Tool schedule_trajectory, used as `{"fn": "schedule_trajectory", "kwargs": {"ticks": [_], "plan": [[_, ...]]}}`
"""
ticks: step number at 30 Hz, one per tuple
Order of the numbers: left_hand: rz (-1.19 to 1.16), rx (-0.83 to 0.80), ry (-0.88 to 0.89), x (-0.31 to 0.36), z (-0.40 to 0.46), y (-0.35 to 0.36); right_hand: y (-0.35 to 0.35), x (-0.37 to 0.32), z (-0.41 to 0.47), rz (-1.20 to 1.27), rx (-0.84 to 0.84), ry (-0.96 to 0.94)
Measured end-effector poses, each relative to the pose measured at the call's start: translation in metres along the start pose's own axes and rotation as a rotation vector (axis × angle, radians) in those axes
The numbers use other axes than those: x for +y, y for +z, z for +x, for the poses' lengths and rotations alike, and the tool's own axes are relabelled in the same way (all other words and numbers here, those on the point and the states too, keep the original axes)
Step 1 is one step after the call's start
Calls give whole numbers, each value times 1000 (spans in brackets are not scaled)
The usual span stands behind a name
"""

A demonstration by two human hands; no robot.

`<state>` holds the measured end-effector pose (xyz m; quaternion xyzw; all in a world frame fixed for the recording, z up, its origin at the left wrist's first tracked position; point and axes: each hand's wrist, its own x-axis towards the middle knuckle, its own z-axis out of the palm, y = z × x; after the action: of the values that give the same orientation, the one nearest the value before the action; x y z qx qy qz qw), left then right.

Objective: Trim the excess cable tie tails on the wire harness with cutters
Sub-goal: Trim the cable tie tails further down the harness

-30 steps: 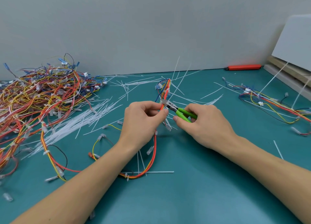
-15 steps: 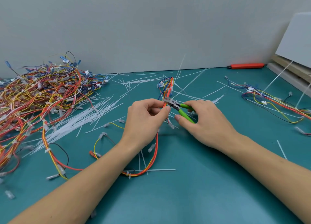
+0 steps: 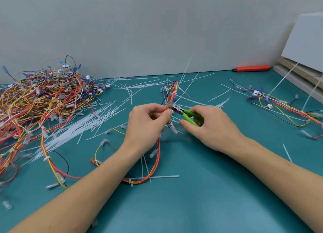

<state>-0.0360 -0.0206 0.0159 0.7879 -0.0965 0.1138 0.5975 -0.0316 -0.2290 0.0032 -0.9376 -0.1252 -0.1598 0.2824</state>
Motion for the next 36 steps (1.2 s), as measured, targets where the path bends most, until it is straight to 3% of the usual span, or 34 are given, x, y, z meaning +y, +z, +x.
{"fn": "schedule_trajectory", "kwargs": {"ticks": [22, 36], "plan": [[2, 6, -3, 2, -1, 0, 2, 0, -1, -35, 24, 26], [-9, 3, -8, 2, 0, 0, -5, 0, 1, 36, -60, -22]]}}
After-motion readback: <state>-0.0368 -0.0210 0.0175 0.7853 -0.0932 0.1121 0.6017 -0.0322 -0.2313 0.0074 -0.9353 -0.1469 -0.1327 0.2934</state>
